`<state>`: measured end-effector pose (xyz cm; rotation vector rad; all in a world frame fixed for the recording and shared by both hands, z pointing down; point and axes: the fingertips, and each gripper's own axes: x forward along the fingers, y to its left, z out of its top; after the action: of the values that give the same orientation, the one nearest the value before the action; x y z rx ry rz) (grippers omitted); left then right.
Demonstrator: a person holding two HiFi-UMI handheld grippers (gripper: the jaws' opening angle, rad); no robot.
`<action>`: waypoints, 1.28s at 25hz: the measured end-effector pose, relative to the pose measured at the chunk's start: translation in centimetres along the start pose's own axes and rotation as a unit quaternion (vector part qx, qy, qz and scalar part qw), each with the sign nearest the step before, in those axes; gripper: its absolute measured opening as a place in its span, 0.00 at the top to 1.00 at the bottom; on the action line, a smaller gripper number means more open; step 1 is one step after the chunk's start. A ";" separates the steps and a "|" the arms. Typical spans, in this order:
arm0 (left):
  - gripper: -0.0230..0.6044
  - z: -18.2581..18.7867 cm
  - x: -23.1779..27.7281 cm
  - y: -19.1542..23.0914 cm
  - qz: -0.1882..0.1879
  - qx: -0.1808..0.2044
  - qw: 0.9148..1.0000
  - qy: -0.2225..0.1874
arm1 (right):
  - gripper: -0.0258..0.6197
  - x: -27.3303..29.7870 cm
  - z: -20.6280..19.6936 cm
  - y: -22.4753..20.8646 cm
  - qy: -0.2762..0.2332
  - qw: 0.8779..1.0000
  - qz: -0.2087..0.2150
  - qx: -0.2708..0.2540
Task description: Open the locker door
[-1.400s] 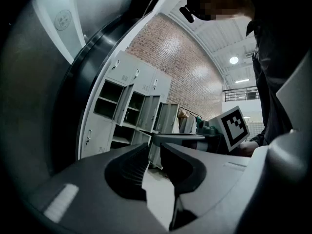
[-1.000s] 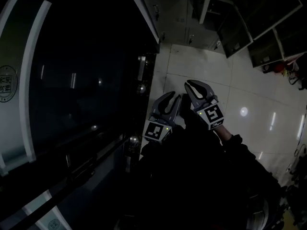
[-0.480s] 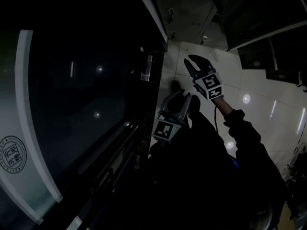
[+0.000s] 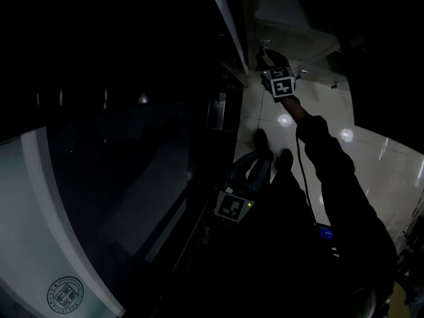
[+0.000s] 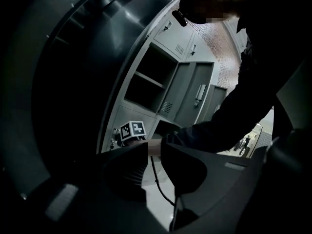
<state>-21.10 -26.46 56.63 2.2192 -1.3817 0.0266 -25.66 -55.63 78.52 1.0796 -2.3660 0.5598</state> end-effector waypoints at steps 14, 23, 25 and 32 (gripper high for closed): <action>0.83 -0.3 1.2 1.0 -0.018 -0.005 1.000 0.021 | 0.73 3.8 -2.6 -0.2 0.026 0.999 -0.022 -0.026; 0.83 -2.4 -0.5 -4.6 -0.066 0.006 0.998 0.018 | 0.75 -14.2 -15.1 -0.5 0.082 0.996 -0.014 -0.013; 0.83 -3.6 -1.2 -5.9 -0.070 0.010 0.997 0.025 | 0.74 -17.3 -16.9 -2.5 0.093 0.995 -0.022 -0.003; 0.83 -6.6 -3.1 -12.7 -0.069 0.032 0.997 0.007 | 0.75 -21.8 -19.0 -5.4 0.123 0.991 -0.007 -0.052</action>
<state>-10.28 -16.62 56.11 2.3586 -1.2325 0.0381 -4.14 -35.91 82.12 0.9225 -2.1470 0.5254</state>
